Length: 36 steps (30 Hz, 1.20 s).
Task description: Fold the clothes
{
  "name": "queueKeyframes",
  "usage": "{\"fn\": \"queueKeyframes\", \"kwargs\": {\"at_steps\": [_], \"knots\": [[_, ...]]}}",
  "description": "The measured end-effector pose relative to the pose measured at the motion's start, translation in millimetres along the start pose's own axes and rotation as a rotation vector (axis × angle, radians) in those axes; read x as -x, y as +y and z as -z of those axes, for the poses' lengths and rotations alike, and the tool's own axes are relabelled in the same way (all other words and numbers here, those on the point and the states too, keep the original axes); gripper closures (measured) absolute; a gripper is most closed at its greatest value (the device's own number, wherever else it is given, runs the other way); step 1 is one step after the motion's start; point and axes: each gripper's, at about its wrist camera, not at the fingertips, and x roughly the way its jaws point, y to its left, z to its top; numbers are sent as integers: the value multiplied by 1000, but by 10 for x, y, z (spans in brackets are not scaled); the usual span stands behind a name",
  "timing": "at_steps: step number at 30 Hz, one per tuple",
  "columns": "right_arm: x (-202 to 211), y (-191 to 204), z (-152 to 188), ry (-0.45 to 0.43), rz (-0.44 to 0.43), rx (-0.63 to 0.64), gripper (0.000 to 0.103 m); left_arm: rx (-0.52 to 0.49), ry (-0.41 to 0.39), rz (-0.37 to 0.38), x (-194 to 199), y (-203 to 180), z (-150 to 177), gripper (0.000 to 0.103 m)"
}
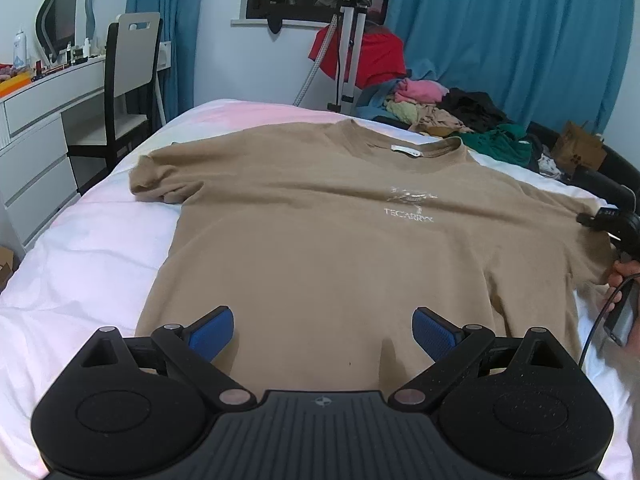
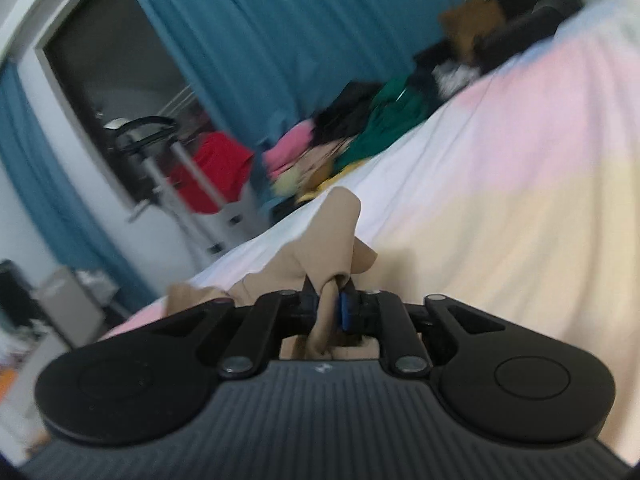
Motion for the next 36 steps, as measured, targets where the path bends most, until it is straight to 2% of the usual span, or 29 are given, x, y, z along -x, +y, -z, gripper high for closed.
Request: {"fn": "queueKeyframes", "kwargs": {"at_steps": [2, 4, 5, 8, 10, 11, 14, 17, 24, 27, 32, 33, 34, 36], "knots": [[-16, -84, -10, -15, 75, -1, 65, 2, -3, 2, -7, 15, -13, 6], [33, -198, -21, -16, 126, -27, 25, -1, -12, -6, 2, 28, -25, 6], [58, -253, -26, -16, 136, -39, 20, 1, -17, -9, 10, 36, -31, 6], [190, -217, -34, -4, 117, 9, 19, 8, -32, -14, 42, 62, -59, 6], [347, -63, -18, 22, 120, 91, 19, 9, -44, -21, 66, 80, -79, 6], [478, 29, -9, 41, 114, 123, 19, 7, -52, -25, 92, 86, -83, 6], [981, 228, 30, 104, 69, 117, 19, -1, -77, -32, 184, 107, -88, 6], [1527, 476, 233, 235, -55, 147, 20, -20, -109, -43, 330, 132, -65, 6], [2481, 1249, 924, 630, -233, 490, 24, -45, -163, -73, 665, 301, 12, 6], [2670, 1428, 1195, 792, -207, 562, 24, -43, -159, -100, 747, 385, 31, 6], [2695, 1597, 1621, 948, -109, 715, 28, -44, -159, -143, 890, 511, 58, 6], [2662, 1597, 1690, 980, -81, 733, 43, -45, -164, -148, 925, 525, 60, 6], [2628, 1596, 1758, 1012, -52, 750, 65, -47, -169, -153, 960, 538, 63, 6], [2657, 1588, 1794, 1041, -21, 786, 88, -30, -155, -152, 982, 591, 64, 6]]}}
